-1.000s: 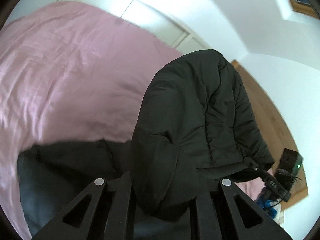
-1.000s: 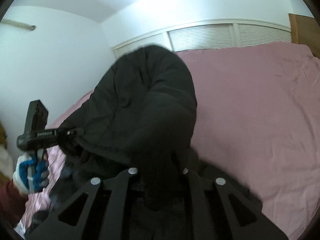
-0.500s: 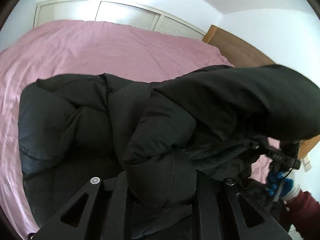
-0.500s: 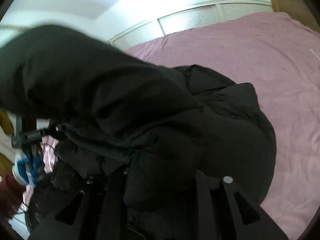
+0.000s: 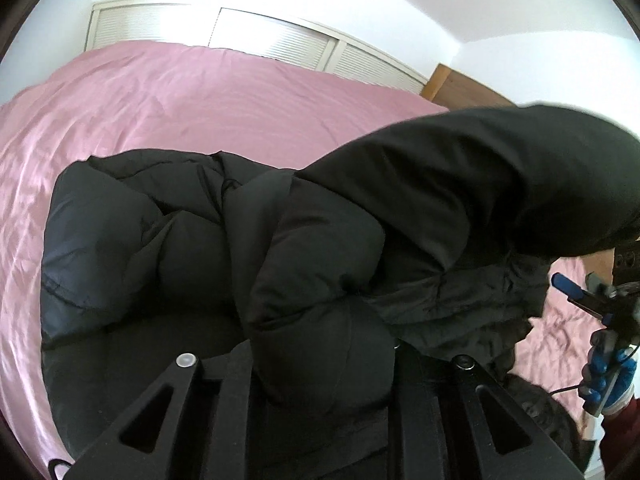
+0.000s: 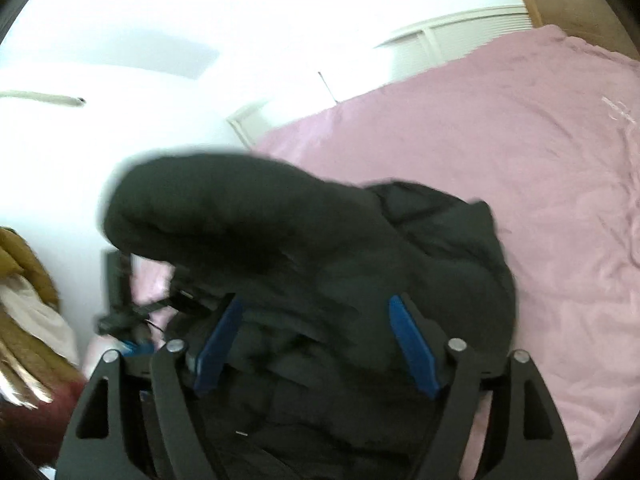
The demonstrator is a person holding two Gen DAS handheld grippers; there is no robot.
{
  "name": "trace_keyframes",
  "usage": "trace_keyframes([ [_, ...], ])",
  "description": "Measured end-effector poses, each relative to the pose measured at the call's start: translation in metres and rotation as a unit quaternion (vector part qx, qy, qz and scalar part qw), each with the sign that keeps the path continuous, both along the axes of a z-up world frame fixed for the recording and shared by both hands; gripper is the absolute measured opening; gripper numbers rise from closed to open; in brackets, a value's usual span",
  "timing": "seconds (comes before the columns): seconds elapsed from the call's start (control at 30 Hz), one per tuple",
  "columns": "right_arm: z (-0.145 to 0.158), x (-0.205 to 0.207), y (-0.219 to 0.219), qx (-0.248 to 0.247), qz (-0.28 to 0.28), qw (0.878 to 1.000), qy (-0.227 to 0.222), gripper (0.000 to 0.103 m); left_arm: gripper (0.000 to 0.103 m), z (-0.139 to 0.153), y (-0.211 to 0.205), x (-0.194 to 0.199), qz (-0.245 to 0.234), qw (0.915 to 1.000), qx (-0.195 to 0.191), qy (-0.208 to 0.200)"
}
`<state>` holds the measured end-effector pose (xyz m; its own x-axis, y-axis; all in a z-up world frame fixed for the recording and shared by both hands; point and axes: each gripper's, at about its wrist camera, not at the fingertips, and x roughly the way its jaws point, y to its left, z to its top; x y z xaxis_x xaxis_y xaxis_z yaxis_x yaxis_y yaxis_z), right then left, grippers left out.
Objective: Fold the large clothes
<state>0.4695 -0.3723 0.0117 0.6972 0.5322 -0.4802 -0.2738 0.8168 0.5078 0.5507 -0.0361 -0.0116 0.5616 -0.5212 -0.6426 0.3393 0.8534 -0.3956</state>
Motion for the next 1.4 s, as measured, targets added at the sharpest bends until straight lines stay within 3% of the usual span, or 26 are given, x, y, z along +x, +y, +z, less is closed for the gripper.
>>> trace_keyframes([
  [0.2,0.022,0.006,0.0,0.083,0.008,0.997,-0.008,0.084,0.041,0.012,0.009,-0.011,-0.014,0.9999,-0.006,0.004],
  [0.27,0.022,0.005,0.004,0.09,0.007,0.996,-0.01,0.084,0.048,0.016,0.011,-0.018,-0.018,0.9998,-0.009,0.003],
  [0.3,0.021,0.005,0.005,0.091,0.007,0.996,-0.007,0.084,0.056,0.02,0.015,-0.024,-0.021,0.9997,-0.009,0.005],
  [0.37,0.016,0.004,-0.002,0.087,0.008,0.996,-0.003,0.084,0.06,0.026,0.016,-0.034,-0.028,0.9996,-0.009,0.003],
  [0.57,-0.012,0.002,0.003,0.086,0.005,0.996,0.023,0.084,0.062,0.044,0.035,-0.057,-0.047,0.9987,-0.019,0.004],
  [0.7,-0.025,0.002,-0.005,0.099,-0.008,0.994,0.035,0.084,0.063,0.062,0.043,-0.045,-0.039,0.9986,-0.036,0.0],
  [0.77,-0.021,0.003,-0.015,0.1,-0.016,0.994,0.027,0.084,0.065,0.071,0.041,-0.039,-0.036,0.9983,-0.045,-0.002],
  [0.9,-0.008,0.011,-0.03,0.118,-0.025,0.993,0.011,0.085,0.07,0.078,0.025,-0.03,-0.052,0.993,-0.104,0.017],
  [1.13,0.011,0.044,-0.04,0.149,-0.038,0.988,-0.008,0.087,0.073,0.076,-0.007,-0.026,-0.09,0.9824,-0.155,0.054],
  [1.4,0.024,0.078,-0.037,0.171,-0.041,0.984,-0.023,0.088,0.084,0.084,-0.023,-0.01,-0.068,0.9694,-0.219,0.088],
])
